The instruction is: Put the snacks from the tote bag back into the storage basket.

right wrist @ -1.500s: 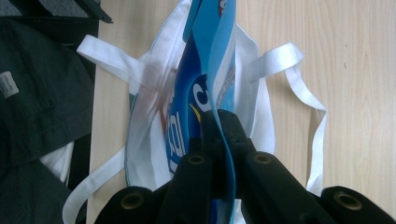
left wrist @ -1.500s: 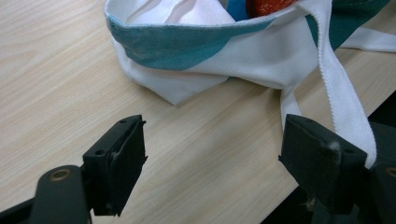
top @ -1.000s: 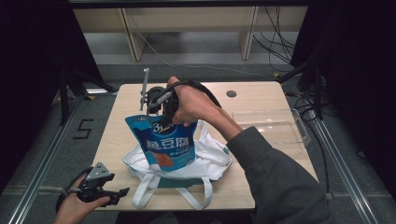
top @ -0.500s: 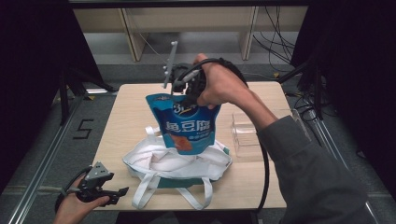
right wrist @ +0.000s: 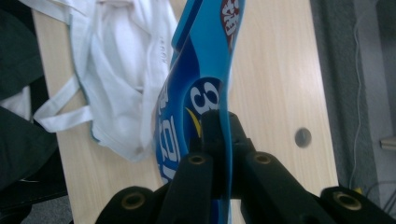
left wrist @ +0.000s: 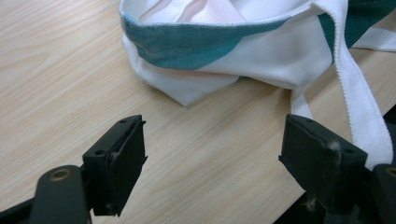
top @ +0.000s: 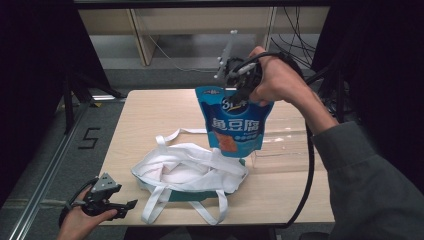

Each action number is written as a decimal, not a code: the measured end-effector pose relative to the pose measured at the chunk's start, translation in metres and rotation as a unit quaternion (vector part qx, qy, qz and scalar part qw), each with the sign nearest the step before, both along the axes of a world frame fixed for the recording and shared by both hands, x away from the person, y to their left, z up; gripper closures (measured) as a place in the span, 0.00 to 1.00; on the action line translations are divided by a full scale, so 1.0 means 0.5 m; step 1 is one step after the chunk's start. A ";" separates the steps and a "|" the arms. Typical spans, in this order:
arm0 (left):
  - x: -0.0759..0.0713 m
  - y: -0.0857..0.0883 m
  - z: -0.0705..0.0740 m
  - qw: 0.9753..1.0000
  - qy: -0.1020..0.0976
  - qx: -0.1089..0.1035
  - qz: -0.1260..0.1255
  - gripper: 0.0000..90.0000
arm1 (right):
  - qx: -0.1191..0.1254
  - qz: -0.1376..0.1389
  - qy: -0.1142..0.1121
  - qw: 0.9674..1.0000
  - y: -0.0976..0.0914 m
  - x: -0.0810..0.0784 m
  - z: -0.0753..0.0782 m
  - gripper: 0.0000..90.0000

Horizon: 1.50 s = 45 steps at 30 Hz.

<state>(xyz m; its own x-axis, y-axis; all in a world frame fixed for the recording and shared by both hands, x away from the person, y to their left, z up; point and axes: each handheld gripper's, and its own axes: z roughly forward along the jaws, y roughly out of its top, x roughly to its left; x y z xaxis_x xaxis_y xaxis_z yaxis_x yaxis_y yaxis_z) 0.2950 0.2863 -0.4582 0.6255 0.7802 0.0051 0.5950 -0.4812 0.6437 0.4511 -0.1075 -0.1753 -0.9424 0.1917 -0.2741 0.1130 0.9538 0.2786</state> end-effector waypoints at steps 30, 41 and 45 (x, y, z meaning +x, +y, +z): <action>0.004 0.000 -0.006 1.000 0.008 -0.010 0.015 0.23 | 0.001 -0.110 -0.006 0.994 -0.243 0.064 -0.029 1.00; 0.003 0.002 -0.002 1.000 0.011 0.000 0.016 0.23 | 0.017 -0.118 0.008 0.993 -0.270 0.082 -0.081 1.00; 0.004 0.001 -0.005 1.000 0.005 -0.006 0.012 0.23 | 0.021 -0.110 0.019 0.994 -0.273 0.088 -0.100 1.00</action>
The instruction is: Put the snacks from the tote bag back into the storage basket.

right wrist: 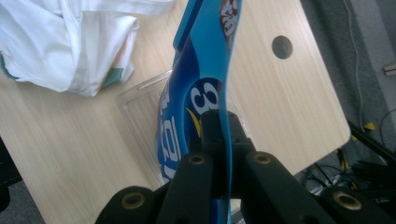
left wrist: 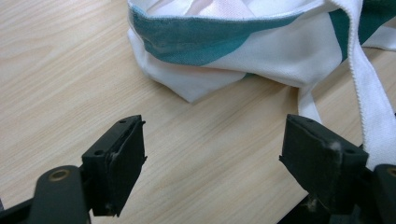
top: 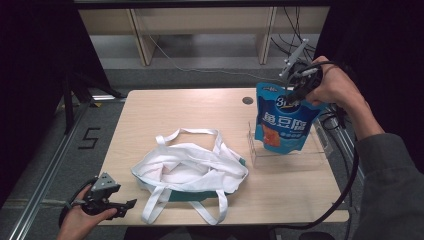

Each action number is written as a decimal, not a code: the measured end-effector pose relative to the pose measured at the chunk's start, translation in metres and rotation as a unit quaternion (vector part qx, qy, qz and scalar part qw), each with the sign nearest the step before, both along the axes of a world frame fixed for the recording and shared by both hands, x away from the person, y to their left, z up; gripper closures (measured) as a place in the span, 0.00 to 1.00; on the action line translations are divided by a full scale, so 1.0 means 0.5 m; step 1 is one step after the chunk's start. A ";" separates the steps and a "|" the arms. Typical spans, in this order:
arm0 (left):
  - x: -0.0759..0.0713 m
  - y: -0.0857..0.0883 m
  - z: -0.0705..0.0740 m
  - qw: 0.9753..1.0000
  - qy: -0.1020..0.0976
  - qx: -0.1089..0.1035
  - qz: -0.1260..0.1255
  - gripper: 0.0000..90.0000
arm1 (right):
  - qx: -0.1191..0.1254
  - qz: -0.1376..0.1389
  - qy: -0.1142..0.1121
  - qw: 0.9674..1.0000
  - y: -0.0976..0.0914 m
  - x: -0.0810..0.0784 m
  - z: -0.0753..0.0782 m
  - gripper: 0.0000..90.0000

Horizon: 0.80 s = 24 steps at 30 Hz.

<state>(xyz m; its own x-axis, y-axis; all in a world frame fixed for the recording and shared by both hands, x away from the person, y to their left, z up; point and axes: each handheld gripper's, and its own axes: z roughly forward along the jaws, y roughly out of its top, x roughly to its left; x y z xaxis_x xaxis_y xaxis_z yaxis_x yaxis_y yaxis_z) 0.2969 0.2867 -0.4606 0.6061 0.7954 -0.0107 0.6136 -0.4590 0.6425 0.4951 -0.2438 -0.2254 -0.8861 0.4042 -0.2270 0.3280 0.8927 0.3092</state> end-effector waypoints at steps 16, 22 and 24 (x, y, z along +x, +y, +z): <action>0.000 -0.003 -0.001 1.000 0.001 0.004 -0.002 0.23 | 0.011 0.006 0.024 1.000 -0.002 0.000 -0.067 1.00; 0.001 -0.004 -0.002 1.000 0.005 0.011 -0.001 0.23 | 0.018 0.015 0.028 0.999 -0.004 -0.002 -0.087 1.00; -0.001 -0.005 -0.002 1.000 0.007 0.003 0.000 0.23 | 0.025 0.012 0.029 0.999 -0.007 -0.005 -0.089 1.00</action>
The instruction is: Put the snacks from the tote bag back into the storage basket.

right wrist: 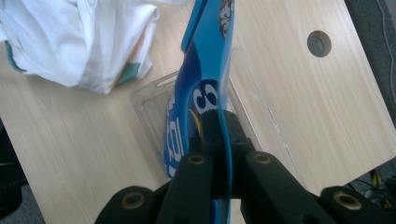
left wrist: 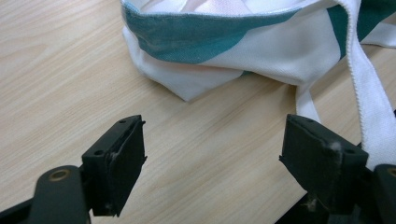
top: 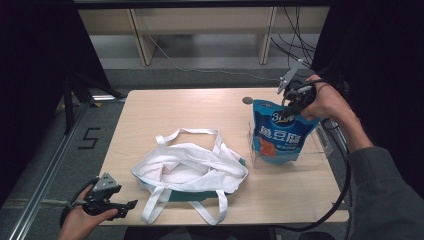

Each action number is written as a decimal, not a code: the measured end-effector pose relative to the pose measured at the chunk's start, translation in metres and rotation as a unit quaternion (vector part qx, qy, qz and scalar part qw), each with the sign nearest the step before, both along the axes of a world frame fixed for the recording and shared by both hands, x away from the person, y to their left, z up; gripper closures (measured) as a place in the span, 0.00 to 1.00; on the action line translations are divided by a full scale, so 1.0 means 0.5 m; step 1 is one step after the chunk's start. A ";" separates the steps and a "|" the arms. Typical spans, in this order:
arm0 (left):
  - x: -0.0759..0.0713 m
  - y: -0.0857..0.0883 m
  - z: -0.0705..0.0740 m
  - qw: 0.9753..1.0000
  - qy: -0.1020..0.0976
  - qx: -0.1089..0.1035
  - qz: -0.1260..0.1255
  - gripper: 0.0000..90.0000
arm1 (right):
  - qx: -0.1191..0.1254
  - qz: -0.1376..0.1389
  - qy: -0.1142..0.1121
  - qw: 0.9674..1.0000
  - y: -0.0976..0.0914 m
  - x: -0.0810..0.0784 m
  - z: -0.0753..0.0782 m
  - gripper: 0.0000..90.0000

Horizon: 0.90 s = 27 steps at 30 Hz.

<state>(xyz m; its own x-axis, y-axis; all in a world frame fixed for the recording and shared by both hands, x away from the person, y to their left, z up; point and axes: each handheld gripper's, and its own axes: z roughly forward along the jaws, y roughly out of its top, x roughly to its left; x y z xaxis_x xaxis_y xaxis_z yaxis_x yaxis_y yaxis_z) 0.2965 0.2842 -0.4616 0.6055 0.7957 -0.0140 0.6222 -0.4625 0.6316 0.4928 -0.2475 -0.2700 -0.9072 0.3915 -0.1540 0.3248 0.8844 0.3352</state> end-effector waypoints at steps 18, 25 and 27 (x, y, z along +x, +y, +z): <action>0.000 0.000 0.001 1.000 -0.005 0.006 -0.008 0.23 | 0.096 -0.136 -0.084 0.983 -0.035 -0.058 0.032 0.51; -0.001 -0.001 0.001 1.000 -0.004 0.006 -0.011 0.23 | 0.148 -0.191 -0.122 0.962 -0.085 -0.120 0.046 0.44; -0.001 -0.003 -0.001 1.000 0.000 0.001 -0.009 0.23 | 0.157 -0.203 -0.119 0.959 -0.100 -0.134 0.039 0.44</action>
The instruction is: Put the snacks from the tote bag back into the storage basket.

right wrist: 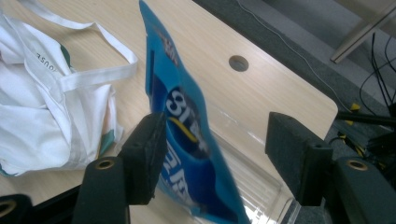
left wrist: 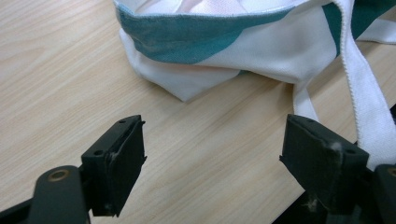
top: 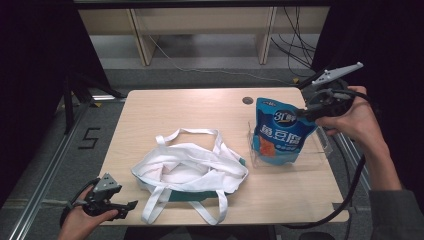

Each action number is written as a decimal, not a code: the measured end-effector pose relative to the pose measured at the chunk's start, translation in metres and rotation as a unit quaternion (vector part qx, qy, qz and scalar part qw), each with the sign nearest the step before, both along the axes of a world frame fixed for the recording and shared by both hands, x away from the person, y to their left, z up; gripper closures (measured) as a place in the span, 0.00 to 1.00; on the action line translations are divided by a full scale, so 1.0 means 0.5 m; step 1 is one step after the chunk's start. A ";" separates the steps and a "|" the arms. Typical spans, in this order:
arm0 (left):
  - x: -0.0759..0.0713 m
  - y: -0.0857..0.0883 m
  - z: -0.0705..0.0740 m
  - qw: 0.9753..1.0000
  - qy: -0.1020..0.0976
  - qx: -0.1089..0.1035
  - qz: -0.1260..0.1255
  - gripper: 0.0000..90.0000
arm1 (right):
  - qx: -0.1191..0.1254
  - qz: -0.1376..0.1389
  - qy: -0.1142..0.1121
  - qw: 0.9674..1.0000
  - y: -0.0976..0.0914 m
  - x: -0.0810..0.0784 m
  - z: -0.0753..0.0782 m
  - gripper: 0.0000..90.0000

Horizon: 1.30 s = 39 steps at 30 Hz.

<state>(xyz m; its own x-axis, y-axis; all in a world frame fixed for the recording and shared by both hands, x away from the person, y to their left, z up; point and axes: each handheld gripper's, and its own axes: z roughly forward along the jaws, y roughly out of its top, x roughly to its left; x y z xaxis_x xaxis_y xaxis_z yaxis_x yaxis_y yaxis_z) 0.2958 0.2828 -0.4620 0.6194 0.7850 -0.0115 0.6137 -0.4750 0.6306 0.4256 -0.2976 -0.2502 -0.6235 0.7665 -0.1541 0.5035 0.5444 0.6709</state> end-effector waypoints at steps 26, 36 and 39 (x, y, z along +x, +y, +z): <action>0.002 0.002 0.001 1.000 -0.003 0.003 0.002 0.23 | 0.059 -0.075 0.055 0.994 -0.111 -0.096 -0.182 0.72; 0.001 0.003 0.002 1.000 -0.004 0.005 -0.001 0.23 | 0.049 -0.050 0.042 0.997 -0.078 -0.077 -0.244 1.00; 0.001 0.004 0.003 1.000 -0.003 0.005 0.000 0.23 | 0.043 -0.051 0.046 0.997 -0.071 -0.062 -0.251 1.00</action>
<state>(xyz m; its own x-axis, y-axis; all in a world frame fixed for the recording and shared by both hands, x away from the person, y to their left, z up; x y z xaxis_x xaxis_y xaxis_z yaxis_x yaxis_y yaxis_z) 0.2962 0.2846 -0.4606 0.6194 0.7851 0.0004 0.6095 -0.4812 0.6301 0.3948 -0.3329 -0.3756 -0.5501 0.8345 -0.0312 0.6152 0.4302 0.6607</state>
